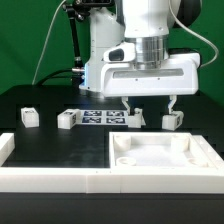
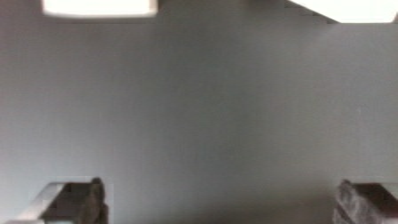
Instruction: Assemble one leg
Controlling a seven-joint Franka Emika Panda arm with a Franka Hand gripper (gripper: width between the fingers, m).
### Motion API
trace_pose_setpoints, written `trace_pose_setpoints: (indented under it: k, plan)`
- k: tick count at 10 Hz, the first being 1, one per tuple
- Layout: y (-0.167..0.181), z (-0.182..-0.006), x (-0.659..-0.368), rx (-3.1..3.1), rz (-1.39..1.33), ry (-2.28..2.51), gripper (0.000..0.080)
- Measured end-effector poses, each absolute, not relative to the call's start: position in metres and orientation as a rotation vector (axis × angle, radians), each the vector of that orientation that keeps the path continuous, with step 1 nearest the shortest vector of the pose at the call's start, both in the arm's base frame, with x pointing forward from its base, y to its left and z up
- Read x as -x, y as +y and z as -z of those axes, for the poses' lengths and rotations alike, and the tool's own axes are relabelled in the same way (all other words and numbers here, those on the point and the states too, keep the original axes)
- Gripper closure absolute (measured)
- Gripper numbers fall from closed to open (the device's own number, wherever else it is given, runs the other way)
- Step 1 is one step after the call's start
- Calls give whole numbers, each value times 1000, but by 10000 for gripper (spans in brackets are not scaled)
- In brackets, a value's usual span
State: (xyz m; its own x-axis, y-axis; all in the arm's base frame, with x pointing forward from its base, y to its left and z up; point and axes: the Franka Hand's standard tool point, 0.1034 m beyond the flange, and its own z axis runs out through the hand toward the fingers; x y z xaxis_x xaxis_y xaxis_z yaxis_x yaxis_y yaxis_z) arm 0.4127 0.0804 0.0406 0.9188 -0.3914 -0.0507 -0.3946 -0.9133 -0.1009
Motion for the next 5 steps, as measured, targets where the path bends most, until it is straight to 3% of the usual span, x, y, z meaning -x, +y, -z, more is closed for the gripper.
trace_pose_setpoints:
  k: [2, 5]
  plan:
    - [94, -39, -404, 2897, -68, 840, 151]
    - [101, -39, -400, 2898, -117, 818, 151]
